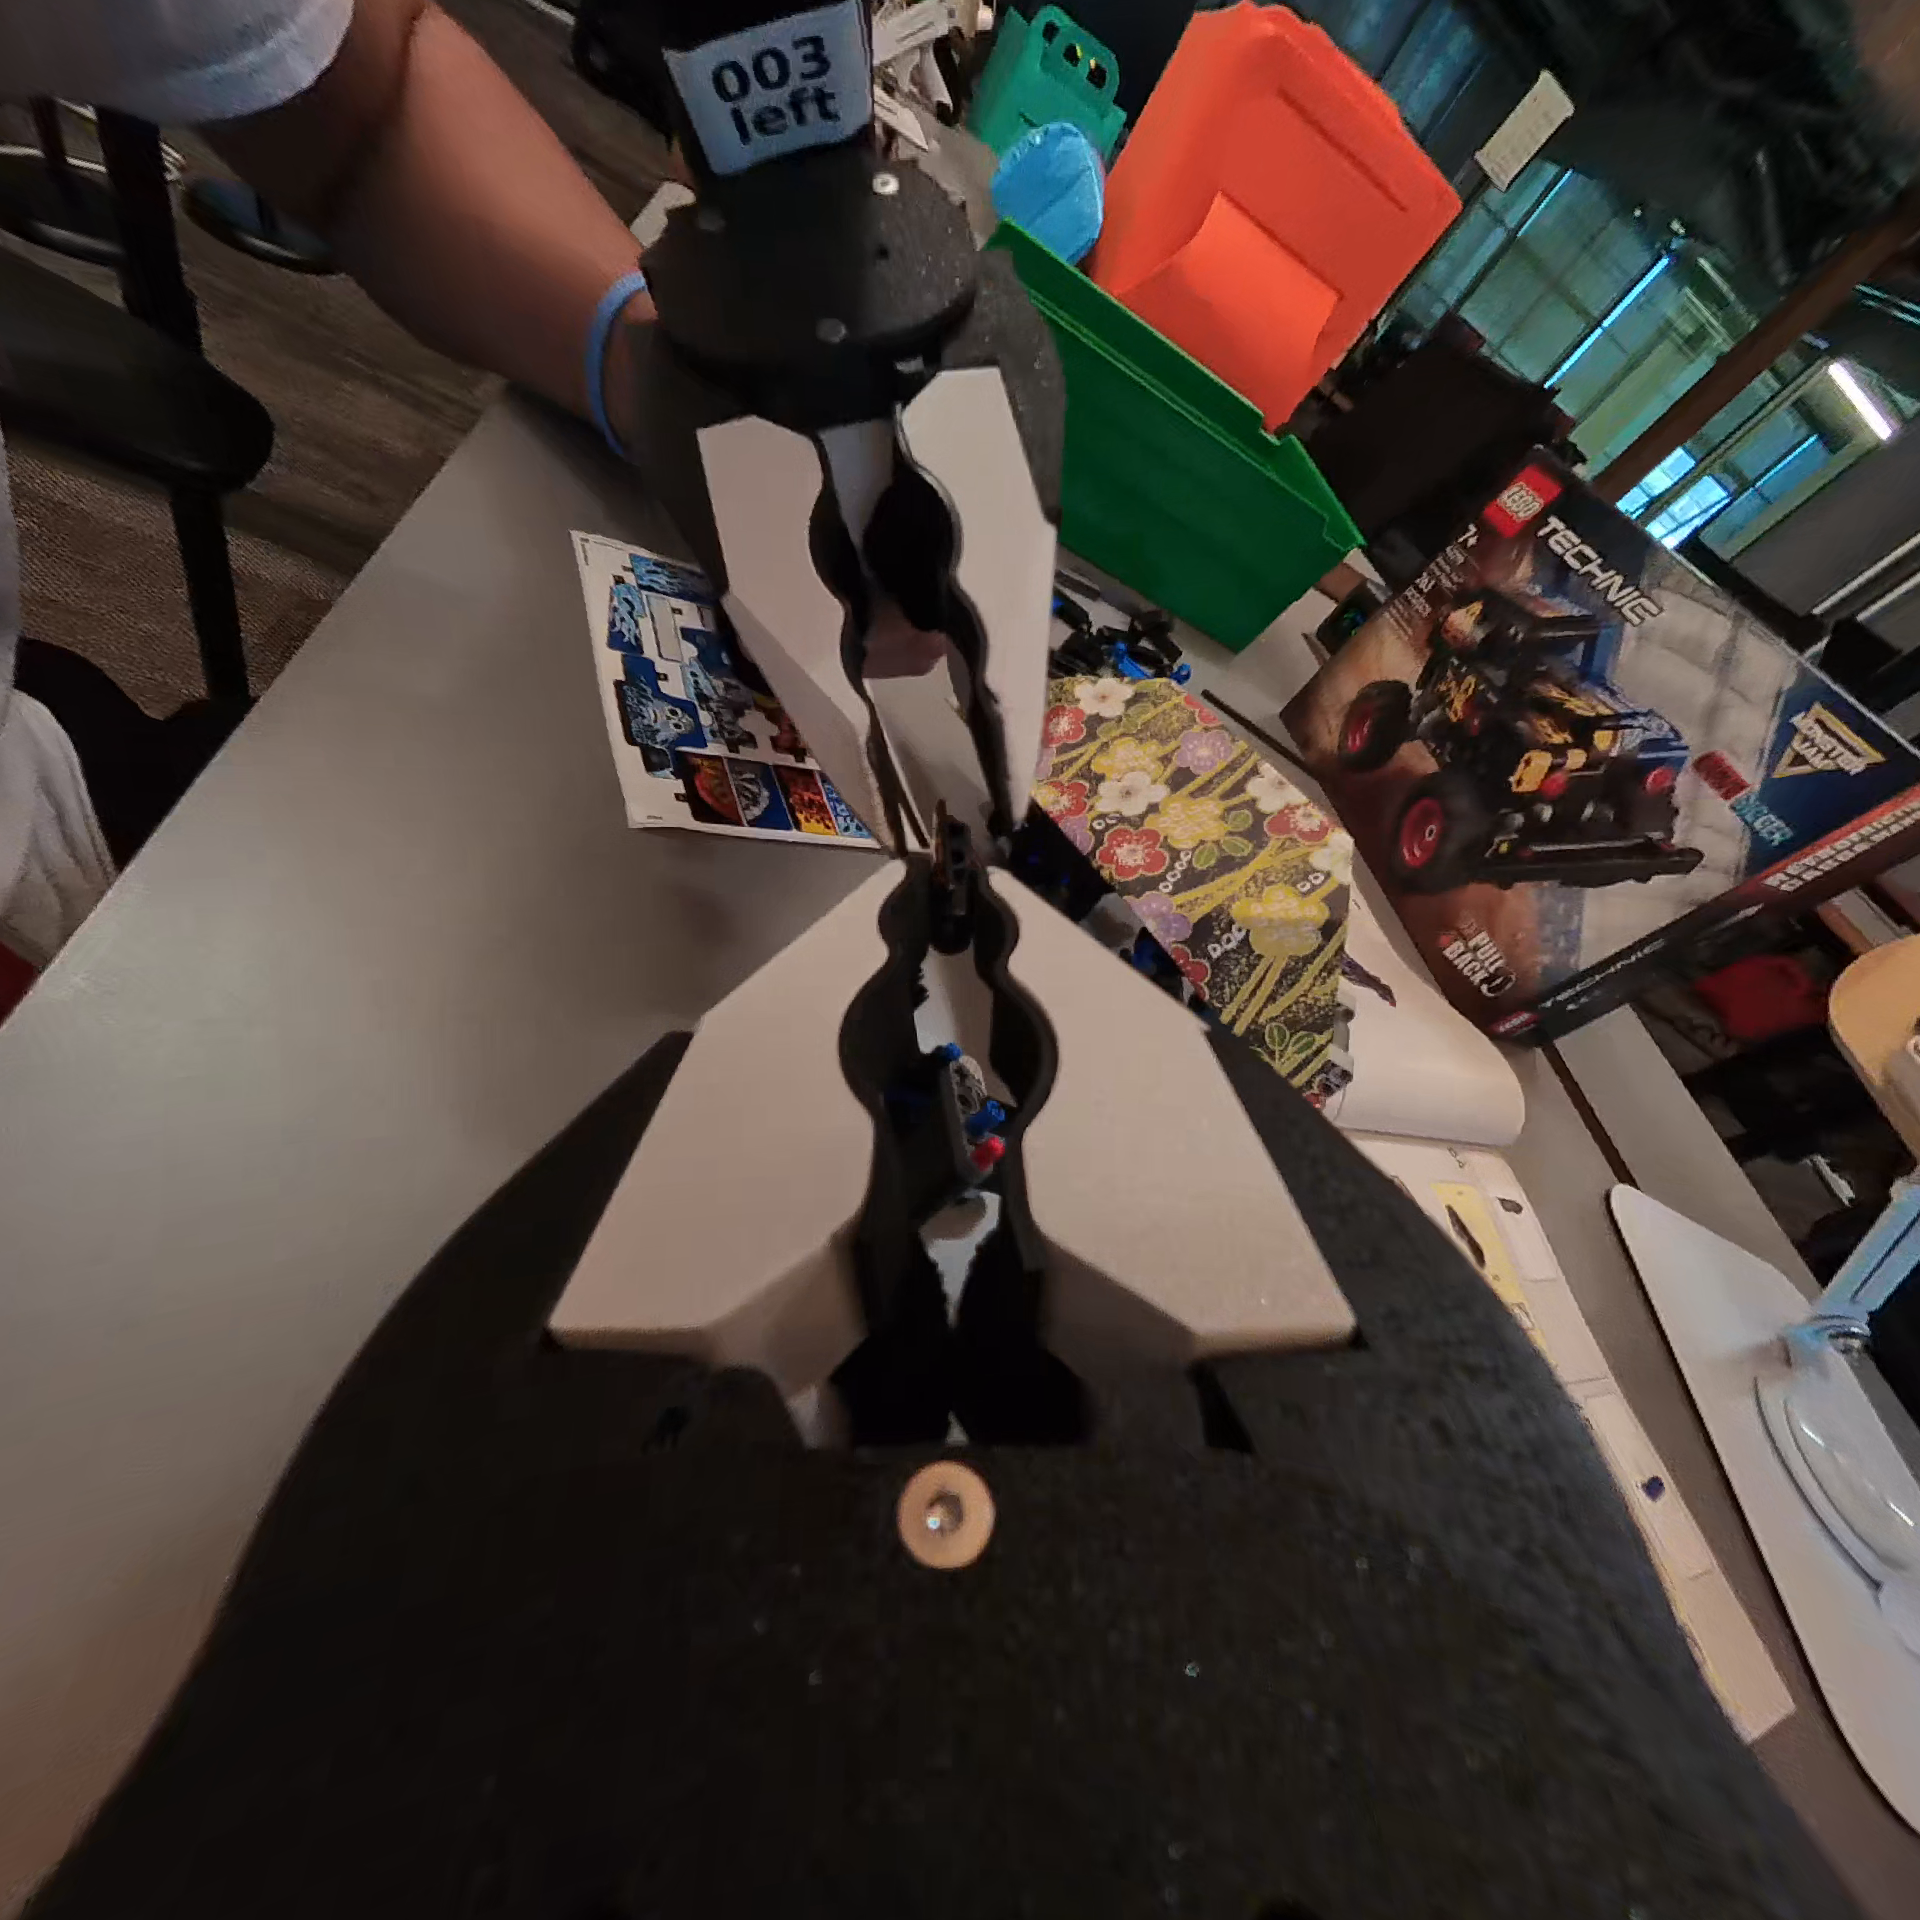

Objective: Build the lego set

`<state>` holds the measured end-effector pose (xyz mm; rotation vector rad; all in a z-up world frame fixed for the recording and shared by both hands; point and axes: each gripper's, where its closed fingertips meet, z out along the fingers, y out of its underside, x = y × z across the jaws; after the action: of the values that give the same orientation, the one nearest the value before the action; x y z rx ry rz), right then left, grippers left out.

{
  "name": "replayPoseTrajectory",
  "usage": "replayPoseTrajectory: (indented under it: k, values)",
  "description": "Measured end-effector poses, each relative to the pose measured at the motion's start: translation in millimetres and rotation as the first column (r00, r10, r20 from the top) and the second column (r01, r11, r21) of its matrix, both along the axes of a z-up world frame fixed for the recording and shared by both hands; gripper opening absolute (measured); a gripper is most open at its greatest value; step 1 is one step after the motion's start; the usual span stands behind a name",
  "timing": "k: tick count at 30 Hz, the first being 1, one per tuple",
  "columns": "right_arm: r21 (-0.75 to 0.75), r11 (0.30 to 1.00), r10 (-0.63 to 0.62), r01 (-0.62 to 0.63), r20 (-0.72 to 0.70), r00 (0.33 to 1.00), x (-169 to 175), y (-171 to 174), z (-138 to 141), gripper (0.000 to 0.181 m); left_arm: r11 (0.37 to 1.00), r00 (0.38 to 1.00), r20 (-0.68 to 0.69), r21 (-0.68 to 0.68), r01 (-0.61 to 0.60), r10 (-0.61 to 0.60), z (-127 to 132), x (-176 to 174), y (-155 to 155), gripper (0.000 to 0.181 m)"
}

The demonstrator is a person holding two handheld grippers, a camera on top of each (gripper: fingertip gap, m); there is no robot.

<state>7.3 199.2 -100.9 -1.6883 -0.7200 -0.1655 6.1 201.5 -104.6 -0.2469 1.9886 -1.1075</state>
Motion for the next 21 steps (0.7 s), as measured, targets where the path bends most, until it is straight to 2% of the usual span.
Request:
replayPoseTrajectory:
  k: [8,14,16,21]
  values:
    - [-0.026,1.0,0.003,0.0,0.086,0.996,-0.6,2.0,-12.2,0.006,1.0,0.996,-0.086,0.002,-0.006,0.006,-11.7,2.4,-5.0,0.006]
    - [-0.068,0.998,0.014,-0.001,0.182,0.983,-3.4,1.4,-23.9,0.006,0.994,0.993,-0.109,0.109,-0.022,0.034,-31.0,4.7,-5.8,0.005]
    - [-0.081,0.997,0.014,0.0,0.17,0.985,-3.3,1.0,-26.6,0.006,0.994,0.993,-0.119,0.11,-0.01,0.023,-32.0,3.7,-5.6,0.005]
    - [-0.134,0.991,-0.03,0.032,0.022,0.999,8.6,1.9,-27.7,0.006,0.999,0.978,-0.21,-0.035,-0.022,0.014,-19.4,6.2,-0.3,0.004]
